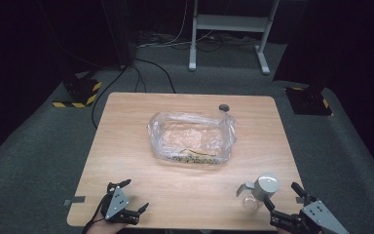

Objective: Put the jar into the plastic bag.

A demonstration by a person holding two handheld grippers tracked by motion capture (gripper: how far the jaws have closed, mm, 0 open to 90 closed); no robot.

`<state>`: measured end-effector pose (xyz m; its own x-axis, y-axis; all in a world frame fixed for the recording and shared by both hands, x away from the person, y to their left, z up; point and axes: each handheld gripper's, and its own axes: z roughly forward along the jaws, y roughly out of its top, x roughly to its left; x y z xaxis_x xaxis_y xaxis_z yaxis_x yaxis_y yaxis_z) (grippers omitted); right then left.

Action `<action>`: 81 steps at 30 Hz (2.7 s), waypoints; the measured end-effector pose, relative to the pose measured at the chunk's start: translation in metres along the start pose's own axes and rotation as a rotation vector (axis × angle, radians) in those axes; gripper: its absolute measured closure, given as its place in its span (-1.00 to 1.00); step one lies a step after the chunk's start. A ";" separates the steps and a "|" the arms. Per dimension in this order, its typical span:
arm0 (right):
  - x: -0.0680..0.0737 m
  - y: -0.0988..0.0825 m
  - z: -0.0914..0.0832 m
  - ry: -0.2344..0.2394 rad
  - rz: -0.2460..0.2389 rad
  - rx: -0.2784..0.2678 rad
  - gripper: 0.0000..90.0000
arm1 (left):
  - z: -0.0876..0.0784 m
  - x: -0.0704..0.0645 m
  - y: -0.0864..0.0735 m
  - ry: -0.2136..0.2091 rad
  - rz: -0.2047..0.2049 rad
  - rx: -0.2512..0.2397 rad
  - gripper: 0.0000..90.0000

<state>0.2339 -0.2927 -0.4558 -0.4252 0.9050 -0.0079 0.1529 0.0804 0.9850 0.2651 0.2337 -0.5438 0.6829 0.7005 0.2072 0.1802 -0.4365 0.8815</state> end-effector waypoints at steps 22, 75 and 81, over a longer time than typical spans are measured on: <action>0.005 0.007 0.015 0.043 -0.014 0.013 -0.89 | -0.001 0.001 0.000 -0.003 -0.009 -0.008 -0.97; 0.005 0.007 0.031 0.129 0.000 0.021 -0.27 | -0.001 0.002 -0.001 0.001 -0.020 -0.012 -0.97; 0.007 0.012 0.031 0.138 0.001 0.017 -0.27 | -0.001 0.002 -0.001 0.001 -0.021 -0.012 -0.97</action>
<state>0.2605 -0.2722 -0.4496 -0.5438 0.8390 0.0179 0.1675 0.0876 0.9820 0.2655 0.2362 -0.5434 0.6787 0.7097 0.1891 0.1860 -0.4152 0.8905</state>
